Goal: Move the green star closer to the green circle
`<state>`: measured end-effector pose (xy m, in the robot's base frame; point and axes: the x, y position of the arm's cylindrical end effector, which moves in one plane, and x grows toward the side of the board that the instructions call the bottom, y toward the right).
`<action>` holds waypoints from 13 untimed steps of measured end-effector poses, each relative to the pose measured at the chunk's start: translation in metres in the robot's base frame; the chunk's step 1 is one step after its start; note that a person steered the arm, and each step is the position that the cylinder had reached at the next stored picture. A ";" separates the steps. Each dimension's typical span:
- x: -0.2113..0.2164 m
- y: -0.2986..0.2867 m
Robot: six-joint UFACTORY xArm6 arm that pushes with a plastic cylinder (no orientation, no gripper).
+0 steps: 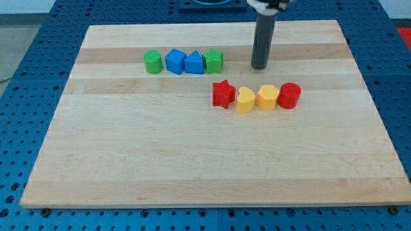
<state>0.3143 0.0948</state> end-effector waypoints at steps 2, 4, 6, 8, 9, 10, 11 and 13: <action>-0.046 -0.024; -0.017 -0.073; 0.018 -0.088; 0.053 -0.106; 0.082 -0.104; 0.088 -0.132; 0.077 -0.163; 0.103 -0.173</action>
<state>0.4170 -0.0783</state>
